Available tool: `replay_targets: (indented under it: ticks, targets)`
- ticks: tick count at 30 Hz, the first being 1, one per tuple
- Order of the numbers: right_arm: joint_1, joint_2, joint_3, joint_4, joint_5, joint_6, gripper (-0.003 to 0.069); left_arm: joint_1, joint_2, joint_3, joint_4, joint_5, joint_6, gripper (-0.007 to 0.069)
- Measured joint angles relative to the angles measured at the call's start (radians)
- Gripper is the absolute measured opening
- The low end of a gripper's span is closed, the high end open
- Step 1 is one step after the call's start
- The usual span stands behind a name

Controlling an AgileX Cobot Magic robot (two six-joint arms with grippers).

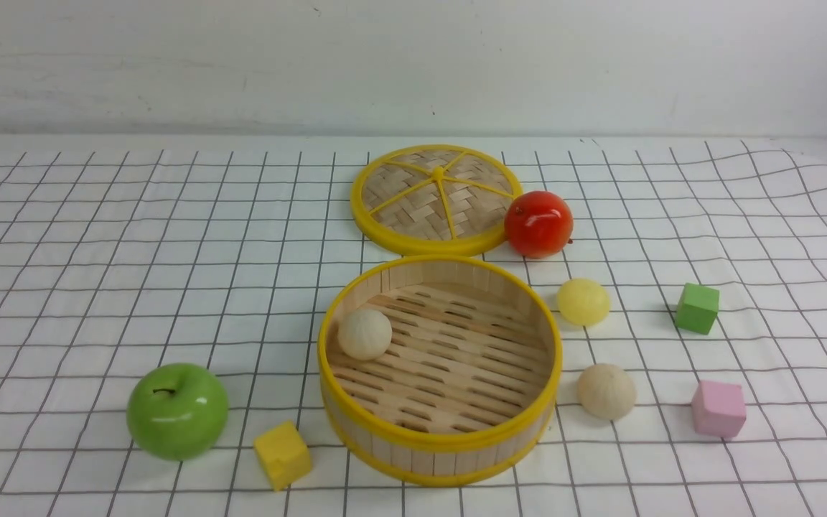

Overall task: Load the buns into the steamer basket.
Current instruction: Use the right arm to grab a steamed stuffed bun

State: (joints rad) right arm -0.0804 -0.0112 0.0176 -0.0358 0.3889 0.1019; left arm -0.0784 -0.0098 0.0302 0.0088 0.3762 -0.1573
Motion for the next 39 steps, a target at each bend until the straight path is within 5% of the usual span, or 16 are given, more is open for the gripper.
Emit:
replay_targets:
  ticks: [16, 31, 39]
  targets:
    - [0.000, 0.000, 0.002, -0.023, -0.020, 0.000, 0.0239, 0.000, 0.000, 0.000, -0.002, 0.000, 0.000, 0.0004]
    - [0.000, 0.000, 0.011, 0.009, -0.639, 0.122, 0.0239, 0.000, 0.000, 0.000, -0.001, 0.000, 0.000, 0.0018]
    - [0.000, 0.008, -0.120, 0.017, -0.656, 0.127, 0.0239, 0.000, 0.000, 0.000, -0.001, 0.000, 0.000, 0.0018]
